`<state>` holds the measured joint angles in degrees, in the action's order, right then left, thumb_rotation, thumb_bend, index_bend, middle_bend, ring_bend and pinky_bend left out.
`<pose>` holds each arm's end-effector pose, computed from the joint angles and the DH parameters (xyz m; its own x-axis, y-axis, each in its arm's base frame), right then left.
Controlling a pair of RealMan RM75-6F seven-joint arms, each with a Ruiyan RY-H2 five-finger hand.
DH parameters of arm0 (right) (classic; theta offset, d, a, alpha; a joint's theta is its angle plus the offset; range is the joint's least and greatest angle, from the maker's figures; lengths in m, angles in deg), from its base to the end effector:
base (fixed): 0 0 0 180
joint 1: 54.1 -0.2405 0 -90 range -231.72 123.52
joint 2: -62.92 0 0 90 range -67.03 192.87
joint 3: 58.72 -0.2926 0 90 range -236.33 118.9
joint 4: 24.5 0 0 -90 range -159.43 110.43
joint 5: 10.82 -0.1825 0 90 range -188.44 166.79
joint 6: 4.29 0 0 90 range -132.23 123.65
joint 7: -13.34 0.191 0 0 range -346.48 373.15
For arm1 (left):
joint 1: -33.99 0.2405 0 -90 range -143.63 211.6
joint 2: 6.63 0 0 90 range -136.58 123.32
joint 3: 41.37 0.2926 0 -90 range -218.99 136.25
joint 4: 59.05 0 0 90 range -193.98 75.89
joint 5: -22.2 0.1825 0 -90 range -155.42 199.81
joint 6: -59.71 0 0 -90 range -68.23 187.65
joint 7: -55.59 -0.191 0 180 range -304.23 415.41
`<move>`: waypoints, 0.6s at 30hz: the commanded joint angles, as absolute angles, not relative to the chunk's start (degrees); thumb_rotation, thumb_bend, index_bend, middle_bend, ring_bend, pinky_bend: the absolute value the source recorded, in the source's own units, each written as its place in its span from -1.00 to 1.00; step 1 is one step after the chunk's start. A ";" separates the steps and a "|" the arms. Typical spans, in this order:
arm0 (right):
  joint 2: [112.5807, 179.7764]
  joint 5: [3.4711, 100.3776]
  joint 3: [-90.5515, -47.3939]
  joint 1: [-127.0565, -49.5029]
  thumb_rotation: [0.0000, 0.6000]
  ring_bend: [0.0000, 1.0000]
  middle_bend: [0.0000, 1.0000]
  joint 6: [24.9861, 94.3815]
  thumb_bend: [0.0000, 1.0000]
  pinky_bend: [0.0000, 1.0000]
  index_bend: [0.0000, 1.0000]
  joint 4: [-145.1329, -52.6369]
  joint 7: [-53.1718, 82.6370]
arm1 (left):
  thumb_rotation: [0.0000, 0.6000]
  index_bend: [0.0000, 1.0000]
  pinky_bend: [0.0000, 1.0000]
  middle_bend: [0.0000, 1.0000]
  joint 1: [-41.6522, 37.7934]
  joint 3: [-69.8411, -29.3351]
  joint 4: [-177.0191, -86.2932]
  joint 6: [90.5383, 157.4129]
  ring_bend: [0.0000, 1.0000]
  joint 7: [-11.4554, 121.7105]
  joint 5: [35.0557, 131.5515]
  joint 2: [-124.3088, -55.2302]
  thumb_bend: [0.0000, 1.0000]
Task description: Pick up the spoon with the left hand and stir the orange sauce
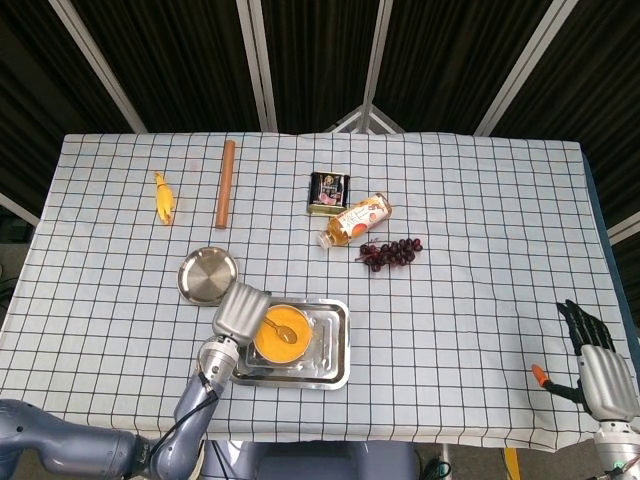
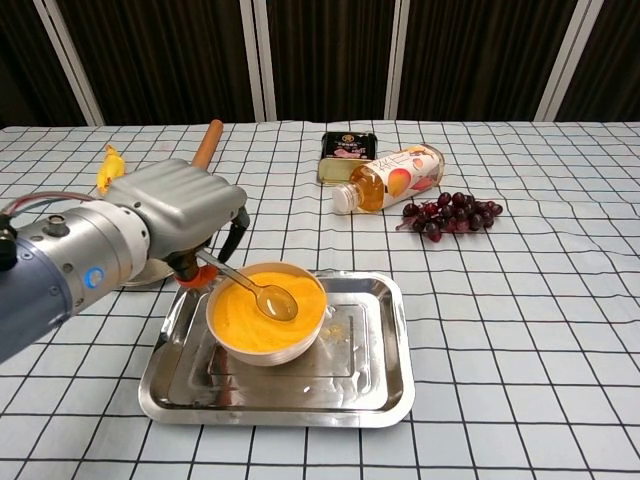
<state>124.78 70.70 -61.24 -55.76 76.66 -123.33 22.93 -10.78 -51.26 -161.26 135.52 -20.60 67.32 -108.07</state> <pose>-0.3448 -0.2059 0.1945 0.1496 -0.0834 0.9852 -0.9787 0.1292 0.1596 -0.1055 0.3476 -0.0543 0.7982 0.1288 0.5885 0.5881 -0.3784 -0.7148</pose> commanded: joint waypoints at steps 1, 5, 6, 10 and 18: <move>124.65 70.72 -61.27 -55.77 1.00 -1.00 -1.00 76.61 -0.37 -1.00 -1.00 -123.28 23.13 | 1.00 0.10 0.93 0.87 -11.01 -50.82 -161.26 136.24 0.91 -20.54 67.15 -108.39 -0.16; 124.59 70.80 -61.23 -55.73 1.00 -1.00 -1.00 76.61 -0.37 -1.00 -1.00 -123.31 23.15 | 1.00 -0.10 0.93 0.85 -10.76 -50.61 -162.25 137.25 0.91 -19.34 67.30 -107.49 -0.36; 124.60 70.81 -61.22 -55.73 1.00 -1.00 -1.00 76.61 -0.37 -1.00 -1.00 -123.31 23.13 | 1.00 -0.14 0.93 0.85 -10.66 -50.57 -162.50 137.37 0.91 -18.98 67.42 -107.15 -0.38; 124.64 70.82 -61.22 -55.75 1.00 -1.00 -1.00 76.55 -0.37 -1.00 -1.00 -123.34 23.04 | 1.00 -0.21 0.93 0.84 -9.94 -50.22 -164.48 138.04 0.91 -16.99 68.01 -104.36 -0.40; 124.67 70.85 -61.15 -55.76 1.00 -1.00 -1.00 76.44 -0.37 -1.00 -1.00 -123.44 22.77 | 1.00 -0.21 0.93 0.84 -8.27 -49.55 -168.44 138.79 0.91 -12.55 69.52 -98.31 -0.40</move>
<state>124.67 70.85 -61.15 -55.76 76.44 -123.44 22.77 -8.70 -49.82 -167.64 138.56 -13.37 68.98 -99.38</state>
